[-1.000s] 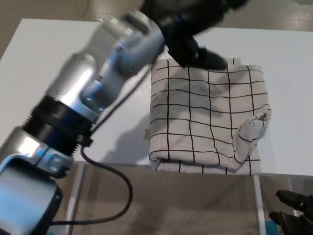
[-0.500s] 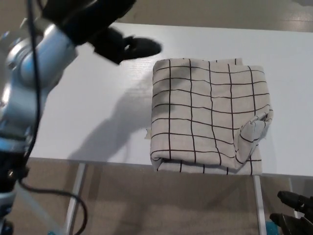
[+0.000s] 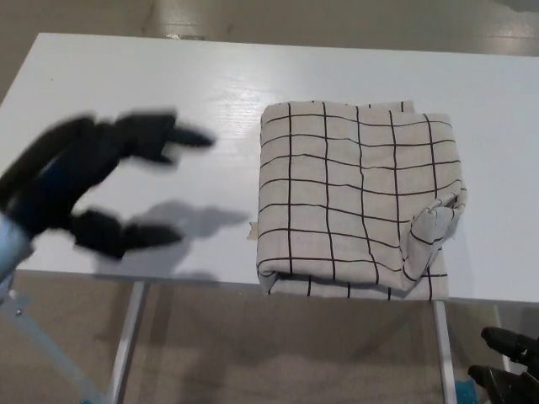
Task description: Use the left hand to fold a white towel with checkered patterns in half.
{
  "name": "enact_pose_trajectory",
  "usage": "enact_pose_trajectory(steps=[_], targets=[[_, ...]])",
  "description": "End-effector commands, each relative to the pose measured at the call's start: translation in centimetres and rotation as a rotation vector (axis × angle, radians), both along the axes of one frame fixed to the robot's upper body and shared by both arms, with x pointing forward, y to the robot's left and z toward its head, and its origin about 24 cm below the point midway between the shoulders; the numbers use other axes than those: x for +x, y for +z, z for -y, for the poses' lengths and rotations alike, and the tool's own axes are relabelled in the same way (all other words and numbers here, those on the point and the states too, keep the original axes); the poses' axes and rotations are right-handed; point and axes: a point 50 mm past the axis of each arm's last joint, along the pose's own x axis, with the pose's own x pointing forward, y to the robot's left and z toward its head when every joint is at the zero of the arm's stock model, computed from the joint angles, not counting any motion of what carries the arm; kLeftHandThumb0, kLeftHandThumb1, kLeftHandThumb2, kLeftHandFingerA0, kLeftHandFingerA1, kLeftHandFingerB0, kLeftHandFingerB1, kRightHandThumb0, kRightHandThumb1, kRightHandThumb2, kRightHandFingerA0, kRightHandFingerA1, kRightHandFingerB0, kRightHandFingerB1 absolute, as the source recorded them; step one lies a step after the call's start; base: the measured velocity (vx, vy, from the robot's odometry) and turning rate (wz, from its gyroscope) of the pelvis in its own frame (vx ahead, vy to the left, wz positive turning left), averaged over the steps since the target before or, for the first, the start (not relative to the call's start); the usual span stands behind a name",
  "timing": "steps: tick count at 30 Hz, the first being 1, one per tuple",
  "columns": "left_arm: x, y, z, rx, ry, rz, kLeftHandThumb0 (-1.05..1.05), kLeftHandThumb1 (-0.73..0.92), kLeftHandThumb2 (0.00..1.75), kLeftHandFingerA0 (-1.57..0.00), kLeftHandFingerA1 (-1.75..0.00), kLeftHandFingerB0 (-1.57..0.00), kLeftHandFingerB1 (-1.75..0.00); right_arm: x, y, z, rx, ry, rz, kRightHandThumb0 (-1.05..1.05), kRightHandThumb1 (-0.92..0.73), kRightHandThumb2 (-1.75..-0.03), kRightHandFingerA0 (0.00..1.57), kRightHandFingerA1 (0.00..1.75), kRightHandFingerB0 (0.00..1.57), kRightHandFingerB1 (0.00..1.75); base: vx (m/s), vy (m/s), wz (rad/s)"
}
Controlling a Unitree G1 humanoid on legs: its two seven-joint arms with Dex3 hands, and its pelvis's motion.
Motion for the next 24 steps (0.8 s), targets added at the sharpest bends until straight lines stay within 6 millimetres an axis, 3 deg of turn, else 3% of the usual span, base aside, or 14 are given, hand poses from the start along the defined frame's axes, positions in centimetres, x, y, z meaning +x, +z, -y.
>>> enact_pose_trajectory(steps=[1, 3, 4, 5, 8, 10, 12, 16, 19, 23, 24], targets=[[-14.2, -6.6, -4.4, -0.705, -0.48, -0.874, -0.39, 0.41, 0.53, -0.99, -1.12, -0.87, -0.53, -3.1, -0.3, 1.6, -0.063, -0.012, -0.074, -0.25, -0.66, -0.59, 0.65, 0.7, 0.69, 0.58, 0.0, 0.0, 0.0], [-14.8, -7.2, -4.4, -0.709, -0.409, -0.953, -0.39, 0.38, 0.52, -0.96, -1.22, -0.88, -0.53, -3.5, -0.5, 1.7, -0.057, -0.018, -0.089, -0.25, -0.66, -0.58, 0.65, 0.7, 0.69, 0.58, 0.0, 0.0, 0.0], [-14.9, -8.1, -4.4, -0.726, -0.394, -0.988, -0.39, 0.38, 0.52, -1.08, -1.03, -0.88, -0.53, -3.7, -0.7, 1.7, -0.05, -0.02, -0.102, -0.25, -0.65, -0.58, 0.65, 0.7, 0.69, 0.58, 0.0, 0.0, 0.0], [-15.0, -9.0, -4.4, -0.74, -0.38, -1.023, -0.39, 0.38, 0.52, -1.1, -0.96, -0.88, -0.53, -4.0, -0.9, 1.8, -0.044, -0.022, -0.115, -0.25, -0.66, -0.59, 0.65, 0.7, 0.69, 0.58, 0.0, 0.0, 0.0], [-15.1, -10.3, -4.4, -0.735, -0.327, -1.098, -0.4, 0.37, 0.52, -1.09, -1.02, -0.89, -0.53, -4.3, -1.1, 1.8, -0.035, -0.026, -0.14, -0.25, -0.66, -0.59, 0.65, 0.7, 0.69, 0.58, 0.0, 0.0, 0.0], [-15.1, -10.8, -4.8, -0.732, -0.302, -1.128, -0.41, 0.36, 0.52, -1.18, -0.74, -0.89, -0.53, -4.2, -1.2, 1.5, -0.022, -0.025, -0.15, -0.25, -0.66, -0.6, 0.65, 0.7, 0.7, 0.59, 0.0, 0.0, 0.0], [-14.9, -11.9, -5.4, -0.737, -0.255, -1.168, -0.4, 0.36, 0.51, -1.2, -0.66, -0.9, -0.53, -4.0, -1.4, 1.4, -0.019, -0.024, -0.163, -0.25, -0.66, -0.6, 0.66, 0.71, 0.69, 0.59, 0.0, 0.0, 0.0], [-14.8, -12.9, -5.8, -0.757, -0.218, -1.202, -0.39, 0.36, 0.51, -1.2, -0.66, -0.89, -0.53, -3.8, -1.5, 1.4, -0.027, -0.022, -0.164, -0.25, -0.66, -0.6, 0.66, 0.71, 0.69, 0.59, 0.0, 0.0, 0.0], [-14.6, -14.8, -6.4, -0.781, -0.14, -1.207, -0.38, 0.36, 0.52, -1.22, -0.69, -0.87, -0.52, -3.8, -1.6, 1.5, -0.051, -0.014, -0.157, -0.24, -0.66, -0.6, 0.66, 0.7, 0.69, 0.6, 0.0, 0.0, 0.0], [-14.3, -17.9, -7.7, -0.75, 0.124, -1.055, -0.51, 0.46, 0.55, -1.21, -0.78, -0.89, -0.51, -3.6, -1.8, 1.1, -0.069, 0.002, -0.157, -0.24, -0.67, -0.6, 0.65, 0.71, 0.68, 0.6, 0.0, 0.0, 0.0], [-13.8, -19.2, -8.0, -0.676, 0.391, -0.899, -0.68, 0.44, 0.8, -1.19, -0.83, -0.9, -0.6, -3.2, -2.0, 0.7, -0.061, 0.007, -0.153, -0.24, -0.67, -0.6, 0.65, 0.71, 0.68, 0.6, 0.0, 0.0, 0.0]])
